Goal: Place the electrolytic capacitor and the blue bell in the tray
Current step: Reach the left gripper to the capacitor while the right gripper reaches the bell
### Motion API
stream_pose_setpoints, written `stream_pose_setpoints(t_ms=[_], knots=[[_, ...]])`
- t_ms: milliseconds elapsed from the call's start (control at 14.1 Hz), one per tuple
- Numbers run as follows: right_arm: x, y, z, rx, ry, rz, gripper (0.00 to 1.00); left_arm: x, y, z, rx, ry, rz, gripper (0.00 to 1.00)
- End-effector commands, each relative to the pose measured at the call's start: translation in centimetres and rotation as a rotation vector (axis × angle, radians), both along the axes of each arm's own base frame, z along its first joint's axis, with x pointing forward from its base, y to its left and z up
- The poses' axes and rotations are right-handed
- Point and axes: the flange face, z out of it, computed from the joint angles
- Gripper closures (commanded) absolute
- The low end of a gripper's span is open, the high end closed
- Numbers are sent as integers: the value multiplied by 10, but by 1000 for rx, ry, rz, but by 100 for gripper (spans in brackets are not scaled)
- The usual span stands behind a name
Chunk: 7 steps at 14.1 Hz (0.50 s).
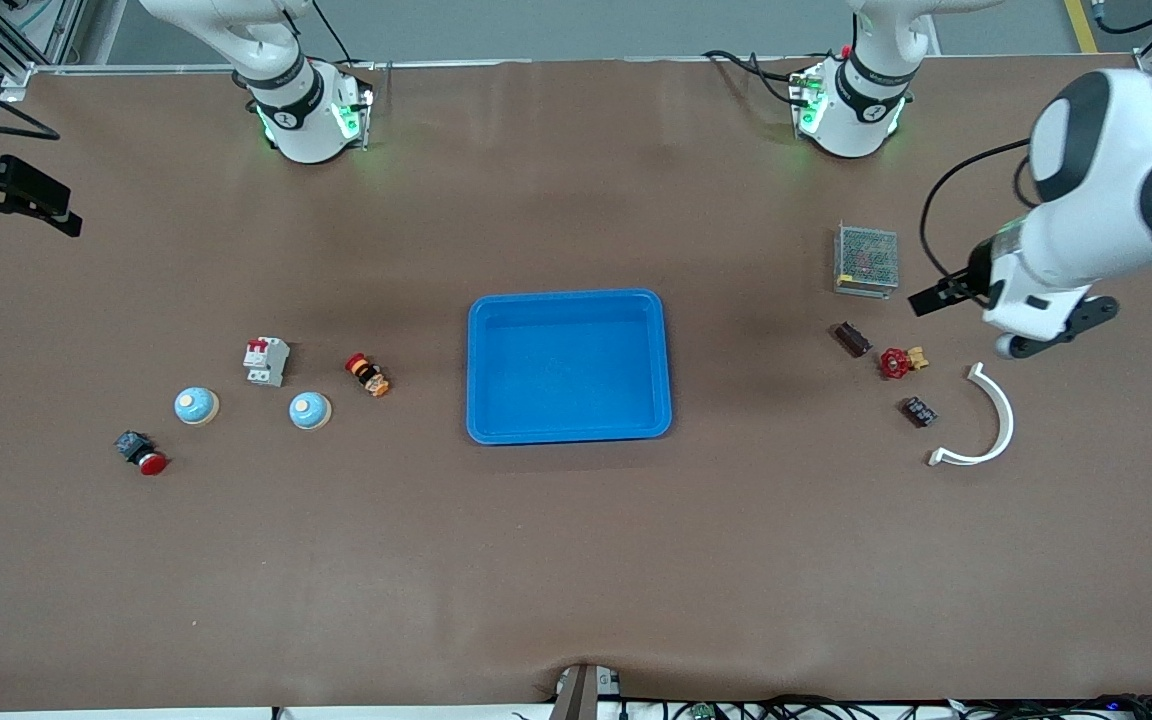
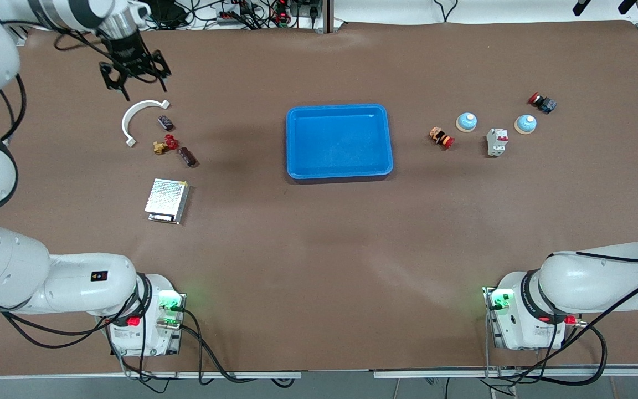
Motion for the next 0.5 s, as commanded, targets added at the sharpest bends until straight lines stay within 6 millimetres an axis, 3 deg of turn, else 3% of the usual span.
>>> stream_pose_setpoints(t_ms=[0, 212, 425], knots=[[25, 0, -26, -2, -3, 2, 0, -22, 3, -37, -3, -30, 38, 0], [52, 1, -60, -2, -7, 7, 0, -39, 2, -84, -7, -62, 37, 0], [73, 15, -97, -6, 15, 30, 0, -52, 2, -118, -6, -101, 75, 4]])
